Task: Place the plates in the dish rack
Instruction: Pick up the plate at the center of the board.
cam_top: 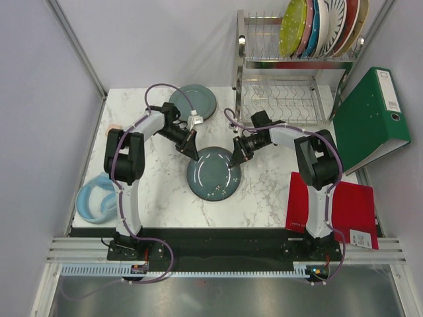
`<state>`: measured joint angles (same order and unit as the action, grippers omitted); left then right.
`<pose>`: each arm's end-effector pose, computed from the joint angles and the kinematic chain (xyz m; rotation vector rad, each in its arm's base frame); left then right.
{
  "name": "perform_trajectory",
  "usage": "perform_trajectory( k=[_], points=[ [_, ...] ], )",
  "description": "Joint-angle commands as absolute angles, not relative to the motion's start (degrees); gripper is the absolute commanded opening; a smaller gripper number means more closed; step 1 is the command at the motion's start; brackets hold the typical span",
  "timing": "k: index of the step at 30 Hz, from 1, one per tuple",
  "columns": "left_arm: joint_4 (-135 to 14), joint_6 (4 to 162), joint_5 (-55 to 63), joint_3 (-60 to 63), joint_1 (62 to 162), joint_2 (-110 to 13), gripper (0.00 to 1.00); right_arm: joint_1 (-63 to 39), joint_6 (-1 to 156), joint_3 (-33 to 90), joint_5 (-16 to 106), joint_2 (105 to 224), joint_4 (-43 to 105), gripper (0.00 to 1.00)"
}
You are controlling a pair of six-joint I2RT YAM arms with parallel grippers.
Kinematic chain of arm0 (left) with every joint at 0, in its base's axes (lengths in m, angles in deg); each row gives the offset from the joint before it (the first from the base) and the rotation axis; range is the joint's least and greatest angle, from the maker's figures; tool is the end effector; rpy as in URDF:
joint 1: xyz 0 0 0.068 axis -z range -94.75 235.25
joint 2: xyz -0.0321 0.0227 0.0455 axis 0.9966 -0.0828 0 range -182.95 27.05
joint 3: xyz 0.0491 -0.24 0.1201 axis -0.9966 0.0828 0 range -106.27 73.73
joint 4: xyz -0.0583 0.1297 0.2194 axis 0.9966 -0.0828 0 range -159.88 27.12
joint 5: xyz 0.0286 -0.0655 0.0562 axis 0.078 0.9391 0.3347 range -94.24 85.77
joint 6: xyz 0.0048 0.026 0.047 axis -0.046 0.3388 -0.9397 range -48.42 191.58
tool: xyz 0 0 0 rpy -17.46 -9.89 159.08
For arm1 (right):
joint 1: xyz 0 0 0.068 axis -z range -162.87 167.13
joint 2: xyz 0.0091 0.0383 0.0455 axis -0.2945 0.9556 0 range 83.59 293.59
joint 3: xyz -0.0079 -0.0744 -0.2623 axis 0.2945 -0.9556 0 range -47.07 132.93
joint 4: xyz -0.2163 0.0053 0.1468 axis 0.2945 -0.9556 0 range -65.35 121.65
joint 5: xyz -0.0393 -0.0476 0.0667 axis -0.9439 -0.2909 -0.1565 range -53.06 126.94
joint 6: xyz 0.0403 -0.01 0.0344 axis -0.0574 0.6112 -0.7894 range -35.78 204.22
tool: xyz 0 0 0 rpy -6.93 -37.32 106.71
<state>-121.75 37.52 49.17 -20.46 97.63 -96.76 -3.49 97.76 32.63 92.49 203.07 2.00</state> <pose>0.3963 -0.1162 0.1687 1.0595 2.4255 -1.3011 0.3730 0.1717 0.1445 -0.9741 2.3480 1.3584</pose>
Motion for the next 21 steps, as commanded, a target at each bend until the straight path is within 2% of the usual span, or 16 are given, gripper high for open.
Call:
perform_trajectory(
  k=[1,4,5,11,18,21],
  points=[
    [-115.45,38.96,48.17,-21.20,97.73,-93.28,0.20,-4.23,100.92,34.23,97.41,201.19,1.77,0.00],
    [-109.30,42.91,43.78,-18.13,97.12,-90.12,0.46,-4.14,100.84,34.67,95.83,199.35,0.72,0.00],
    [-104.50,44.06,42.62,-16.90,96.86,-86.62,0.59,-4.23,100.66,35.37,94.61,198.55,0.45,0.00],
    [-95.32,51.62,38.48,-14.60,91.41,-72.38,0.70,-4.14,99.70,44.75,89.16,192.23,-5.52,0.00],
    [-85.58,54.88,30.15,-9.88,87.19,-64.98,0.71,-4.76,93.55,58.99,87.21,186.51,-6.23,0.00],
    [-82.14,56.11,25.76,-5.03,87.01,-63.39,0.72,-4.93,87.84,70.15,87.22,187.90,-6.23,0.00]
  ],
)
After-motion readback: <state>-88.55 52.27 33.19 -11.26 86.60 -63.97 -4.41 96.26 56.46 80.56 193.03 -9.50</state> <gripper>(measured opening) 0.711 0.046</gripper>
